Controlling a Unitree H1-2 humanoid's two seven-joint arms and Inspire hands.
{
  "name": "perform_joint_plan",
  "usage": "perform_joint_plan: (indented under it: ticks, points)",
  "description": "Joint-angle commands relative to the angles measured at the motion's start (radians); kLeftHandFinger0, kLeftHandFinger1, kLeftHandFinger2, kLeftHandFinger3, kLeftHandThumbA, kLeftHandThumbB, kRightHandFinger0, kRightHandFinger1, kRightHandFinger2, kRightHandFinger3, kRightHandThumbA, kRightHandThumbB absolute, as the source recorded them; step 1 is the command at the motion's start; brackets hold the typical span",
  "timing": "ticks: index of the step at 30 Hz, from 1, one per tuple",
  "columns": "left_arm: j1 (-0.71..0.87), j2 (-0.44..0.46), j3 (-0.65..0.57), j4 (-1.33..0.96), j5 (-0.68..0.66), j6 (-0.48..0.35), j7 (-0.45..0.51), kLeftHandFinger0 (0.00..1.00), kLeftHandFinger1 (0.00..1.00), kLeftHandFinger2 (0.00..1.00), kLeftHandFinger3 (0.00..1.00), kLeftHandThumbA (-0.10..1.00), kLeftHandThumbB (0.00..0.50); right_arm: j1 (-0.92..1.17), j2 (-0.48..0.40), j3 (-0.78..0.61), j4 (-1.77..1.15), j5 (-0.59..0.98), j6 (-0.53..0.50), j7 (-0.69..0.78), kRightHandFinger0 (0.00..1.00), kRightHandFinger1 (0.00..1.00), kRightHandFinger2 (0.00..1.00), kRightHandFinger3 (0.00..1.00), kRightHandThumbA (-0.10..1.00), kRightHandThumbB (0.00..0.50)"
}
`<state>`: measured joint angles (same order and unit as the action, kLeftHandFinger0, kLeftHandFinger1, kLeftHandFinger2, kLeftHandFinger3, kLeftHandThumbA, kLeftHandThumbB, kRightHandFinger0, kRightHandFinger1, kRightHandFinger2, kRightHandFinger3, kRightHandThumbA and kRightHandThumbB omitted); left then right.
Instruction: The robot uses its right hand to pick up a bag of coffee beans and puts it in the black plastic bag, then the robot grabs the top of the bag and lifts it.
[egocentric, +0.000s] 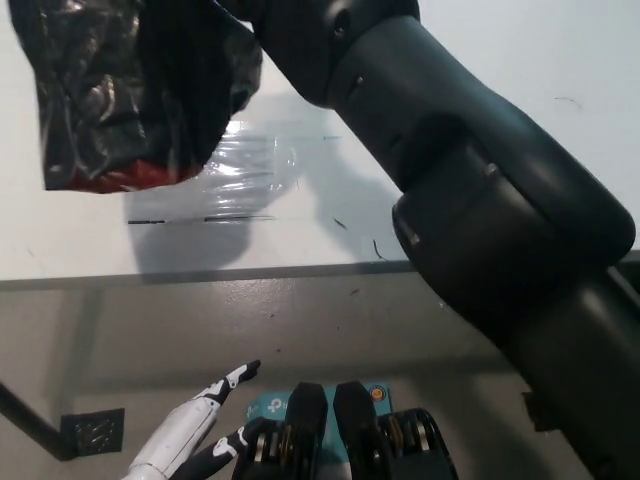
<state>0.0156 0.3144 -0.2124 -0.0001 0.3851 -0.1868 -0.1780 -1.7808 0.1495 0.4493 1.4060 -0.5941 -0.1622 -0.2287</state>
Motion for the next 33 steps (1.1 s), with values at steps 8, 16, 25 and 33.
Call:
perform_joint_plan:
  ticks: [8, 16, 25, 33]
  points:
    - [-0.018, 0.018, -0.009, -0.034, 0.028, 0.001, -0.017, 1.00, 1.00, 1.00, 1.00, 1.00, 0.137, -0.027, -0.084, -0.010, -0.013, 0.018, 0.003, -0.065, 0.00, 0.17, 0.67, 0.71, -0.10, 0.216]
    - [-0.039, 0.022, -0.011, -0.034, 0.031, -0.002, -0.029, 1.00, 1.00, 1.00, 1.00, 1.00, 0.148, 0.046, -0.062, -0.004, -0.006, 0.025, 0.003, -0.008, 0.06, 0.29, 0.76, 0.83, -0.04, 0.223]
    - [-0.074, 0.029, -0.017, -0.025, 0.047, -0.004, -0.040, 1.00, 1.00, 1.00, 1.00, 1.00, 0.168, 0.134, -0.047, -0.005, 0.012, 0.054, 0.091, 0.410, 1.00, 1.00, 1.00, 1.00, 0.74, 0.498]
    - [-0.081, 0.034, -0.019, -0.032, 0.052, 0.008, -0.055, 1.00, 1.00, 1.00, 1.00, 1.00, 0.146, 0.118, -0.077, -0.025, -0.006, 0.077, 0.071, 0.500, 1.00, 1.00, 1.00, 1.00, 0.93, 0.500]
